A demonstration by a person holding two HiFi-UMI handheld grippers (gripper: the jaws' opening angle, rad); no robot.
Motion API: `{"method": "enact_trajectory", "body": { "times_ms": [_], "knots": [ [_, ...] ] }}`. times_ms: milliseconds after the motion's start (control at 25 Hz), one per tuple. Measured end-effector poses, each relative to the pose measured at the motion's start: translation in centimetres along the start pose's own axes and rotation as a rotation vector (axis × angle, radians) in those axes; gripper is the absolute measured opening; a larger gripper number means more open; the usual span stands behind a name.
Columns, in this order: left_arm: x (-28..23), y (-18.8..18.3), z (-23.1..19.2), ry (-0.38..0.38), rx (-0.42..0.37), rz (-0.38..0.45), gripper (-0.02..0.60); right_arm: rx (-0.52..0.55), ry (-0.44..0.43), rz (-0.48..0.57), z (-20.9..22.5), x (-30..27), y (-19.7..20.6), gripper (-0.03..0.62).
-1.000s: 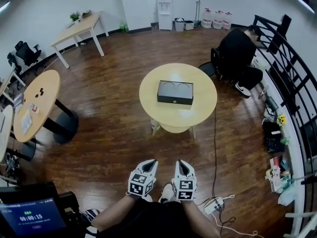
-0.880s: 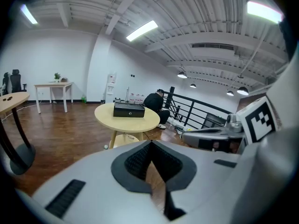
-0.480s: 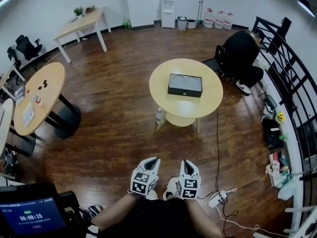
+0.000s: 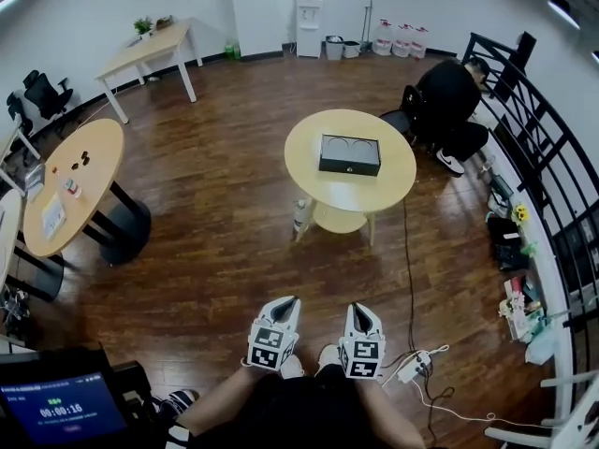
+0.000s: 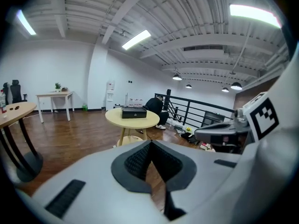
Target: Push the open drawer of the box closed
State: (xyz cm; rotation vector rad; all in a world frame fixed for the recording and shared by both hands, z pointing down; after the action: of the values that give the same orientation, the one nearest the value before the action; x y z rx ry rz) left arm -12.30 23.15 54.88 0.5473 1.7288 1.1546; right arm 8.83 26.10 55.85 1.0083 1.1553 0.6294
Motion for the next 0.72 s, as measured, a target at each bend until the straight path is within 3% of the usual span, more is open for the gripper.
{"method": "enact_trajectory", "body": {
  "times_ms": [200,480,720],
  "knots": [
    [0.9,-0.1,0.1,-0.011,0.096,0.003,0.0,-0.01,-0.002,-0.019,0.4,0.5,0.5,0.005],
    [1.6,-0.9,1.2,-0.028,0.051,0.039,0.0,0.01,-0.002,0.002,0.1,1.9,0.4,0.005],
    [1.8,-0.4,0.9,-0.029,0.066,0.039,0.0,0.026,0.003,0.036,-0.3,1.7,0.0,0.005]
  ]
}}
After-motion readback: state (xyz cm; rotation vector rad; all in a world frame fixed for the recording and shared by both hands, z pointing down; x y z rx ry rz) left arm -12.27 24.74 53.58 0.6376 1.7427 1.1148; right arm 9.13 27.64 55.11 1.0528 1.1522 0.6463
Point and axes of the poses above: the fingertips, and each gripper's own axes: x backward along the fingers, z to its right, y out of its underside, the point moved 10 cm from there along x, backward along the fingers, and after that the axes turned 6 degrees about -y, right-handed, at the moved point
